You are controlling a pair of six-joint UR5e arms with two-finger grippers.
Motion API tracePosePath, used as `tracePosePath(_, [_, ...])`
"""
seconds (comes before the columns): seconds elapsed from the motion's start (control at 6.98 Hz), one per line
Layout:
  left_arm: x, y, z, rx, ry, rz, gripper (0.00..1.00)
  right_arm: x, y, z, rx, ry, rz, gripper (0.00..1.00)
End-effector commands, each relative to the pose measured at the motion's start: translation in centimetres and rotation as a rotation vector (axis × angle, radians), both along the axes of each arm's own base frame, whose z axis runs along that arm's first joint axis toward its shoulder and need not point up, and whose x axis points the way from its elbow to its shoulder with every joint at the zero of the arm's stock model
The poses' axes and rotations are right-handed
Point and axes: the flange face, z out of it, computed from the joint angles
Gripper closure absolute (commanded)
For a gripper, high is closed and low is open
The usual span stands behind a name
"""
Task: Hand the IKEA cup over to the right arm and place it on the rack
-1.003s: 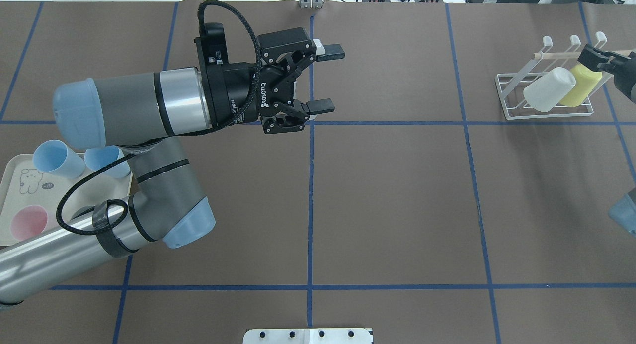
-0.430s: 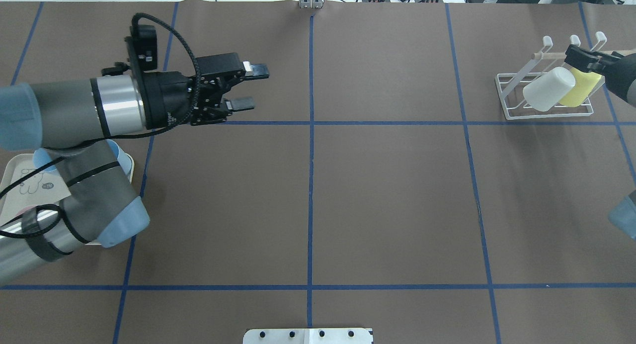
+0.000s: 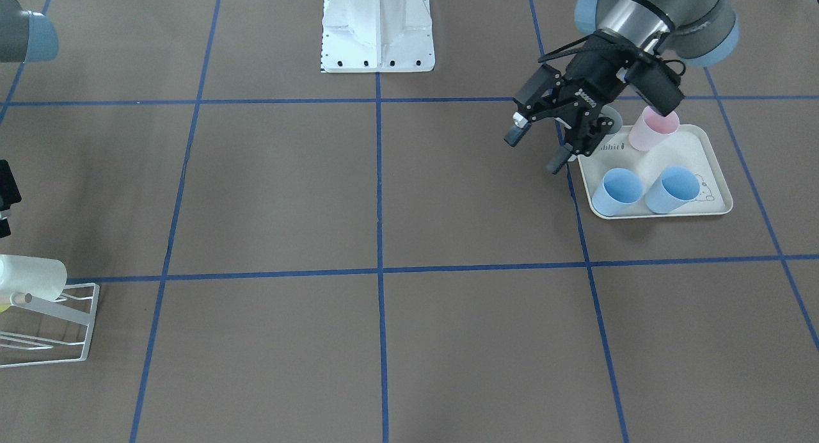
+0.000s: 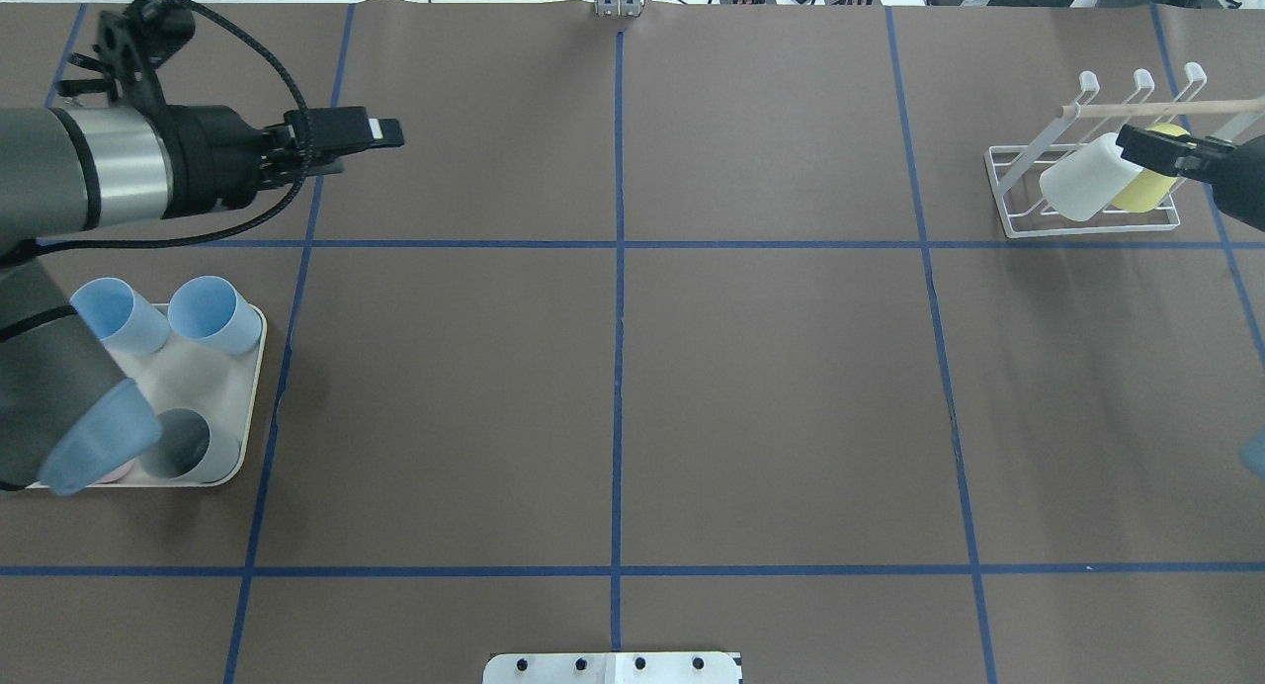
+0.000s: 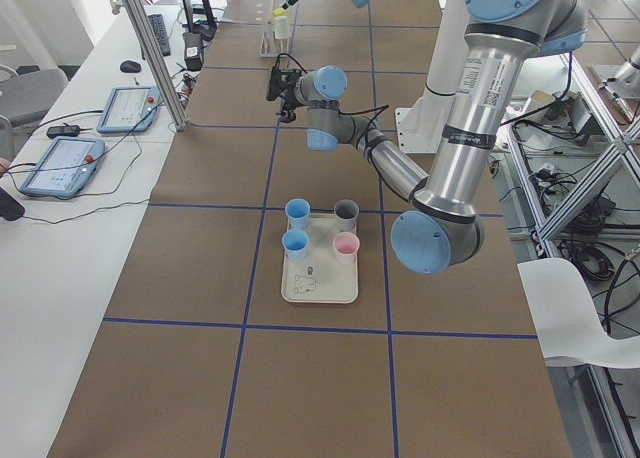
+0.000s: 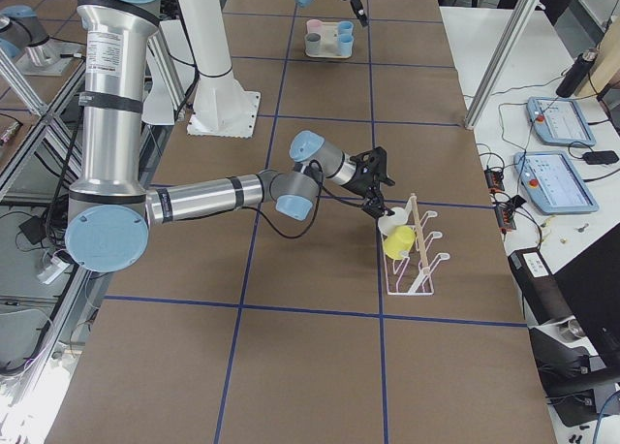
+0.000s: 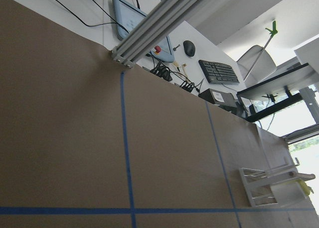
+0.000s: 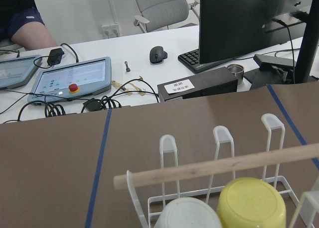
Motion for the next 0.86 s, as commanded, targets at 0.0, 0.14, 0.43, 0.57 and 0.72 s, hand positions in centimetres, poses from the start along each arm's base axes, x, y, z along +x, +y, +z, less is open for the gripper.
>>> tracePosePath(0.0, [-7.4,2.9,5.8,0.097,-0.430,0.042,0.02,1.6,3.4,-0.2,-0.021,-0.021,-0.057,0.00])
tracePosePath(0.14, [-9.9,4.8,9.6,0.111,-0.539,0.082,0.02,1.7,4.0,0.0,-0.030,-0.026,-0.078,0.00])
tracePosePath(0.43, [-13.1,9.7,13.1,0.001,-0.592,0.173,0.02,0.6,4.1,-1.5,-0.025,-0.074,-0.160,0.00])
tracePosePath(0.57, [-13.7,10.9,15.9,0.001,-0.642,0.289,0.01,0.4,4.7,-3.5,-0.004,-0.113,-0.208,0.00])
tracePosePath(0.72, [-15.8,11.8,18.1,-0.011,-0.652,0.346,0.01,1.1,5.5,-4.3,0.003,-0.122,-0.215,0.00])
